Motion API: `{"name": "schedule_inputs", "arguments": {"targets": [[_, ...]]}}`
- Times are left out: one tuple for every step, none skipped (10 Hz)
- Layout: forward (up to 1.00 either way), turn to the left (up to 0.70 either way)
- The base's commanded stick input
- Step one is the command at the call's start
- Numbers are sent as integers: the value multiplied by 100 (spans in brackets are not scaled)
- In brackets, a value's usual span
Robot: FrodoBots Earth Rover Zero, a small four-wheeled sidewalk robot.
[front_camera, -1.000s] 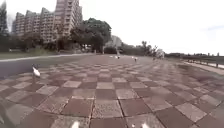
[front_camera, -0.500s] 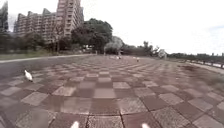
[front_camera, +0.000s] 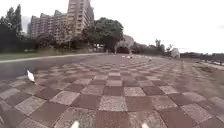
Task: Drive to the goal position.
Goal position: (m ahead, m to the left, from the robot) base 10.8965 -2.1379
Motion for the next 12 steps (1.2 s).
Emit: {"name": "schedule_inputs", "arguments": {"targets": [[70, 0], [70, 0], [70, 0], [70, 0], [70, 0], [70, 0], [70, 0], [70, 0], [70, 0], [70, 0], [70, 0], [70, 0]]}}
